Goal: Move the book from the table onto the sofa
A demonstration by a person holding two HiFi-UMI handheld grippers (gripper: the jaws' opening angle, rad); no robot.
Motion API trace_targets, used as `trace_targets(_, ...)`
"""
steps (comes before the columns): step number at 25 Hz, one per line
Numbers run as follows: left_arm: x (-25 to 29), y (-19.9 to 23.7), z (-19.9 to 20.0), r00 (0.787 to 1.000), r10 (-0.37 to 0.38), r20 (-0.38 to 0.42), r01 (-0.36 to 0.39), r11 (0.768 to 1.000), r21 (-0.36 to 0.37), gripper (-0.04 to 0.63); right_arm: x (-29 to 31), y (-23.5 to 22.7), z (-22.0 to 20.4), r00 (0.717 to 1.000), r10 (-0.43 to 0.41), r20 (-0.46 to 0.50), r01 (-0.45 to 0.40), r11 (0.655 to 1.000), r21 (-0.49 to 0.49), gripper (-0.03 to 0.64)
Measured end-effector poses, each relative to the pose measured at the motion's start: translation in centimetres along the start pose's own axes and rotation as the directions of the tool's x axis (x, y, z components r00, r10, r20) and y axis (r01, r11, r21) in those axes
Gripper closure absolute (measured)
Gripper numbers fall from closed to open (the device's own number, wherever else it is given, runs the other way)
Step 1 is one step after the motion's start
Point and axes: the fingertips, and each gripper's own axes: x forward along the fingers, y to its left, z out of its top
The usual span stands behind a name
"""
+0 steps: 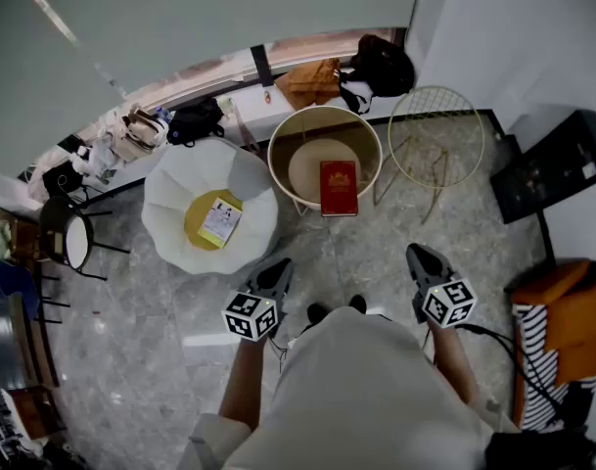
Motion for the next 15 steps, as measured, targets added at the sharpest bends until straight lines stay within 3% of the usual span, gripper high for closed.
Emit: trace_targets(15, -1.3, 1.4, -1.3, 1.000, -0.017, -0.012, 0.017, 1.000, -0.020, 0.594, 0.4, 1.5, -1.5, 1.000, -0.016, -0.006, 0.016, 0.999, 0.029, 0.574)
